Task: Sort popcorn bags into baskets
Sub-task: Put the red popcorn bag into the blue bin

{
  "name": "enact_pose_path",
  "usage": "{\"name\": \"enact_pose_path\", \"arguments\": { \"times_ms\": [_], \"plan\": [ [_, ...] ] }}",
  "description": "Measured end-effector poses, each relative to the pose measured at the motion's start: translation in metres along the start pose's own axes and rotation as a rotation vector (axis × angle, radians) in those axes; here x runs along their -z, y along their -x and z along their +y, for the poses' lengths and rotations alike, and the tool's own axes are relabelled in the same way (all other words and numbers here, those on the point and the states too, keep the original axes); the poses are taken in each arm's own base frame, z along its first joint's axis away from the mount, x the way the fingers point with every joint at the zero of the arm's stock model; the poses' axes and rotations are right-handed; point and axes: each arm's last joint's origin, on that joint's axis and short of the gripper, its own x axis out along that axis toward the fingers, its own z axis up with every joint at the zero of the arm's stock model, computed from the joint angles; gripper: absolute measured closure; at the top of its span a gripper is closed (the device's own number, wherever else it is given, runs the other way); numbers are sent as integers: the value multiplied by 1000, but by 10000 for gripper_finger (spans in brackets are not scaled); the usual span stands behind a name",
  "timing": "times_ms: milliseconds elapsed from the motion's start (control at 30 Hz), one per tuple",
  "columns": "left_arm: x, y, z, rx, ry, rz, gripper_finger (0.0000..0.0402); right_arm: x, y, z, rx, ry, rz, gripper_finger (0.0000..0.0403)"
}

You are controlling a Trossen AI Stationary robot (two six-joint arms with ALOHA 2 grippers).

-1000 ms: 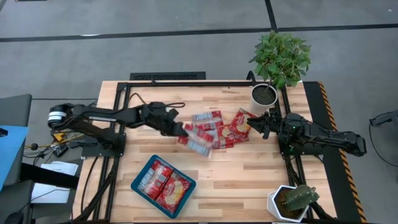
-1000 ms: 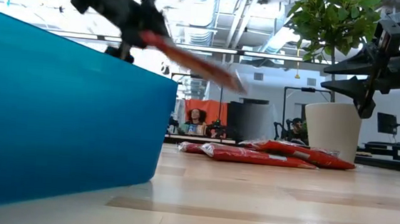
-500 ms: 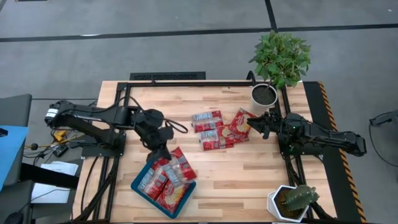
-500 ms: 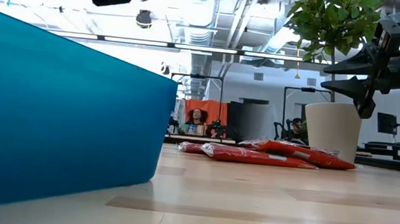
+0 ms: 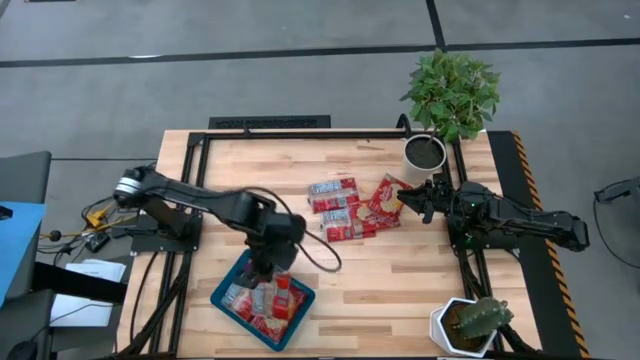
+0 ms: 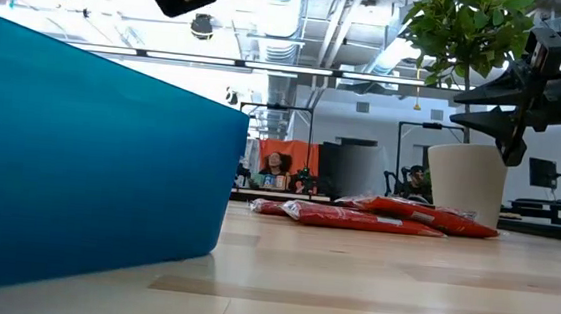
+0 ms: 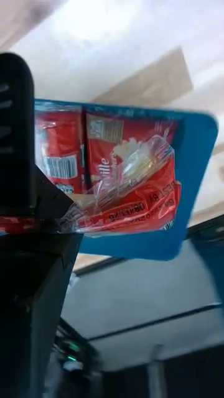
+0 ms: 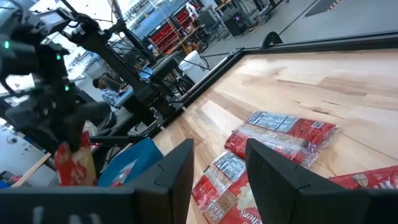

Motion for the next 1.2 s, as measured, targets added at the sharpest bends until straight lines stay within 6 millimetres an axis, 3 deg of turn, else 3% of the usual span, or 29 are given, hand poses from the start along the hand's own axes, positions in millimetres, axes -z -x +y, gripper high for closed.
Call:
{"name": "enact_pose_path", "arguments": {
  "times_ms": [300,567,1200],
  "plan": [
    [-7,-41,5,45,-152,126,401,0,0,0,0,0,0,230],
    [-15,-43,3,55,-211,39,401,0,0,0,0,3,0,237],
    [-14,-50,-10,41,-309,59,401,0,0,0,0,2,0,233]
  ]
}}
